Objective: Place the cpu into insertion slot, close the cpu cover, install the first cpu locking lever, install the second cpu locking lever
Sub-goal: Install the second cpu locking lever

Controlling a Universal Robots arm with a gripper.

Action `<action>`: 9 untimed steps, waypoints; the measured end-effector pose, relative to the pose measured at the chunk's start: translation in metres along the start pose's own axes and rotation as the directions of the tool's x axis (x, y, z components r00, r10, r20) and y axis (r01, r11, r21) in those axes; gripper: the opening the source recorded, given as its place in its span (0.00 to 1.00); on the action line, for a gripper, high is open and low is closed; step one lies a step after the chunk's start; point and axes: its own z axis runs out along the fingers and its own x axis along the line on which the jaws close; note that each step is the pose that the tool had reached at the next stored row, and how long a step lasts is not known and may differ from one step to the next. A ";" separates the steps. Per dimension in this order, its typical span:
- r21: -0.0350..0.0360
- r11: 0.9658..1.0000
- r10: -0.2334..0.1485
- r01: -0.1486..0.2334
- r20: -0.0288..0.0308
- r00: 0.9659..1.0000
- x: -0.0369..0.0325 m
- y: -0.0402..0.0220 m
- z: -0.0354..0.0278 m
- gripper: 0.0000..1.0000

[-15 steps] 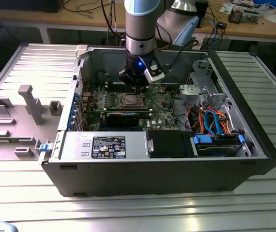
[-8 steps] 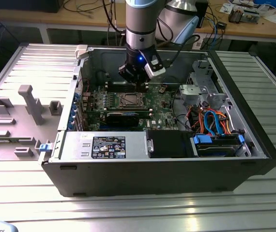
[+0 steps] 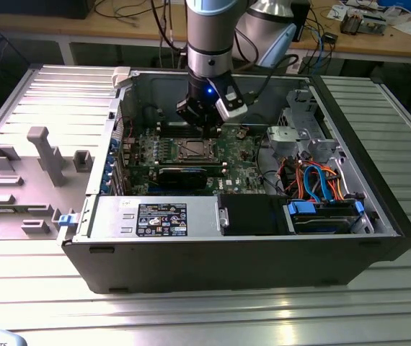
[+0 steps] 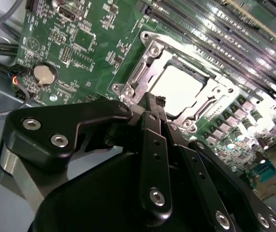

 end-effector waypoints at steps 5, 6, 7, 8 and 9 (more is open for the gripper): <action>0.000 1.000 0.000 0.000 0.000 1.000 0.0001 -0.0068 -0.0002 0.11; 0.000 1.000 0.000 0.000 0.000 1.000 0.0001 -0.0074 -0.0002 0.11; 0.000 1.000 0.000 0.000 0.000 1.000 0.0001 -0.0075 -0.0001 0.11; 0.000 1.000 0.000 0.000 0.000 1.000 0.0001 -0.0075 -0.0001 0.11; 0.000 1.000 0.000 0.000 0.000 1.000 0.0001 -0.0075 -0.0002 0.11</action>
